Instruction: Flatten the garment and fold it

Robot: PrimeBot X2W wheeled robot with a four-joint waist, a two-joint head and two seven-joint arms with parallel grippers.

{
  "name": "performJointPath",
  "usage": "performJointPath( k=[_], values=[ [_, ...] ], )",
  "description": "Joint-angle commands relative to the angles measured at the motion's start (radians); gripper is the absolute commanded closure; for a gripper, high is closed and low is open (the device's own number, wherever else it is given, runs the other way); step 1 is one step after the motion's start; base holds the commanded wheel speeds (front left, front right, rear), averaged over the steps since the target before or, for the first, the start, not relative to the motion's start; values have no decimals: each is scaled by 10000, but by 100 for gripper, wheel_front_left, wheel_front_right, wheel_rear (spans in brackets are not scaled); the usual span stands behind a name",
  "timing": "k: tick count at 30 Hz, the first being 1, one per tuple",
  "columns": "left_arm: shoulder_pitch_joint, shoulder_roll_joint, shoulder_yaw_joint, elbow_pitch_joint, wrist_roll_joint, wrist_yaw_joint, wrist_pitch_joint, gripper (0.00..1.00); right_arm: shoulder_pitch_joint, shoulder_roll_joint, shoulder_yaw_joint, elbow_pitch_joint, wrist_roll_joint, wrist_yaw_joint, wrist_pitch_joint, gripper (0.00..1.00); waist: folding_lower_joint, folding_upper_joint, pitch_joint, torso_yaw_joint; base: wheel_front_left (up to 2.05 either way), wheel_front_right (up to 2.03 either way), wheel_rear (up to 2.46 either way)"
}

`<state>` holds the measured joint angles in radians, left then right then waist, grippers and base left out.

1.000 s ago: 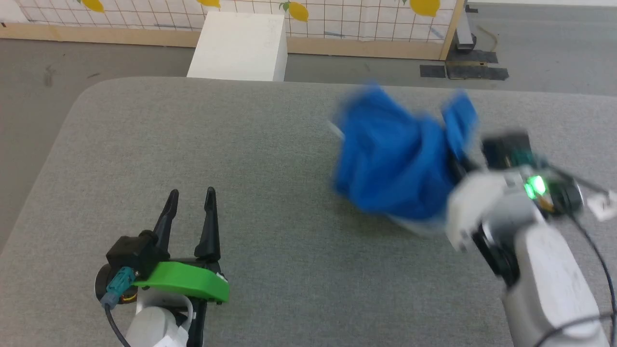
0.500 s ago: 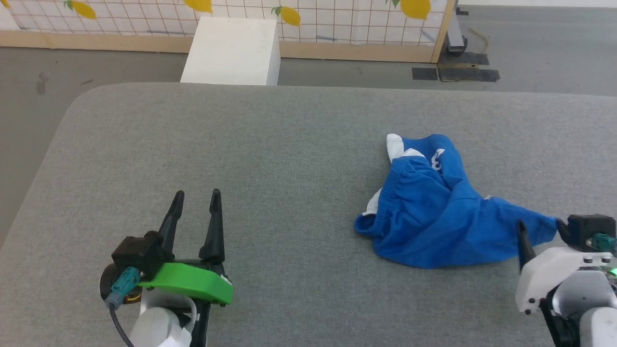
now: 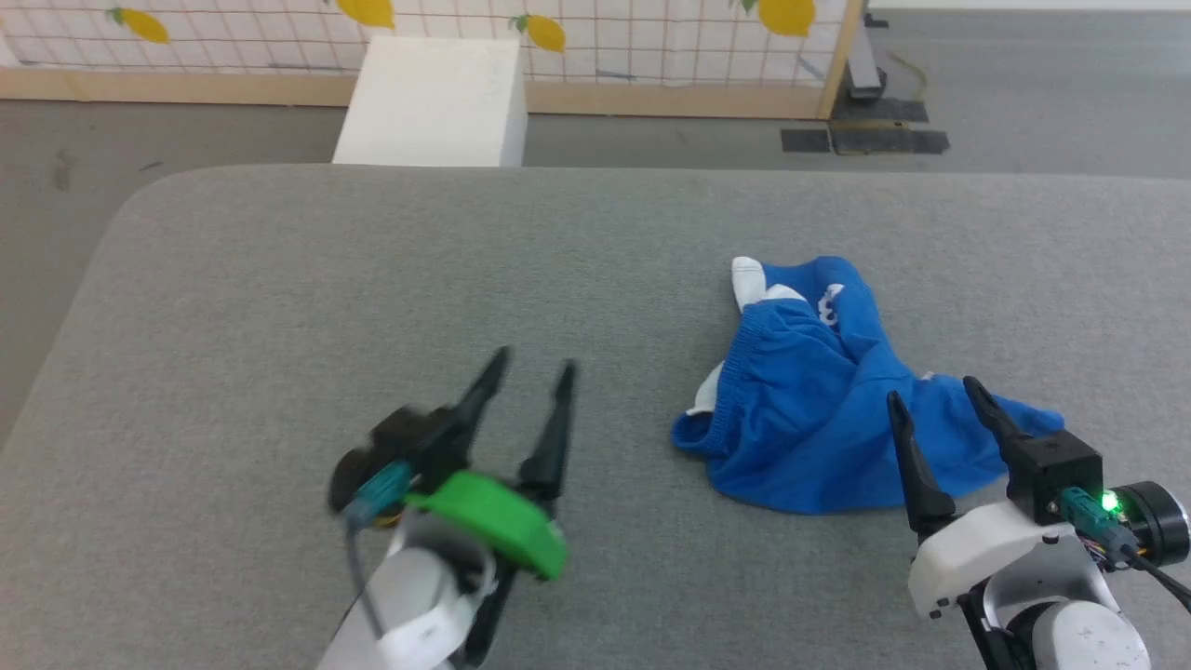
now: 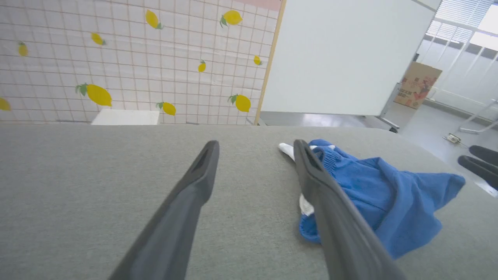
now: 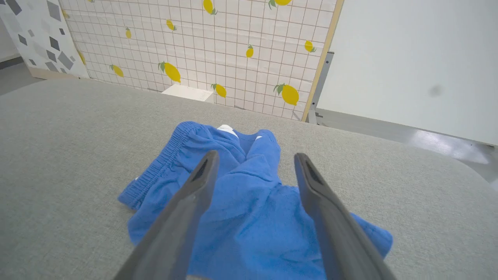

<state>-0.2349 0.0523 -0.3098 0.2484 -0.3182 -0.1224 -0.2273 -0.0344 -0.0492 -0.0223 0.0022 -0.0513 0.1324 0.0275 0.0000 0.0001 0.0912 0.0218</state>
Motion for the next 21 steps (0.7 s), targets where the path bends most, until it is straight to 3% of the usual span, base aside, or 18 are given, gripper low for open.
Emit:
performJointPath(
  k=[1, 5, 11, 18, 19, 20, 21],
  values=[
    [-465, -20, -295, 180, -194, -43, 185, 0, -103, -11, 34, 74, 67, -17, -90, 0, 0, -1, 348, -483, 0, 0, 0],
    [-1429, -20, -1473, 1079, -626, -67, 1172, 0, -274, -11, 136, 285, 158, -17, -239, 0, 0, -1, 592, -1187, 0, 0, 0],
    [-2161, -20, -2333, 2201, -1530, -69, 2969, 0, -347, -11, 211, 643, 391, -17, -477, 0, 0, -1, 776, -2004, 0, 0, 0],
    [-2351, 91, -2453, 2995, -1599, 699, 4867, 0, -351, -11, 189, 956, 623, -17, -655, 0, 0, -1, 796, -2303, 0, 0, 0],
    [-2337, 93, -2455, 2969, -1636, 716, 4966, 23, -353, -11, 188, 987, 660, -17, -667, 0, 0, -1, 787, -2300, 0, 0, 0],
    [-2325, 93, -2446, 2881, -1684, 700, 4979, 80, -356, -11, 179, 1021, 686, -17, -684, 0, 0, -1, 776, -2284, 0, 0, 0],
    [-2320, 97, -2459, 2789, -1710, 655, 4947, 100, -357, -11, 174, 1047, 701, -17, -698, 0, 0, -1, 757, -2256, 0, 0, 0]
  ],
)
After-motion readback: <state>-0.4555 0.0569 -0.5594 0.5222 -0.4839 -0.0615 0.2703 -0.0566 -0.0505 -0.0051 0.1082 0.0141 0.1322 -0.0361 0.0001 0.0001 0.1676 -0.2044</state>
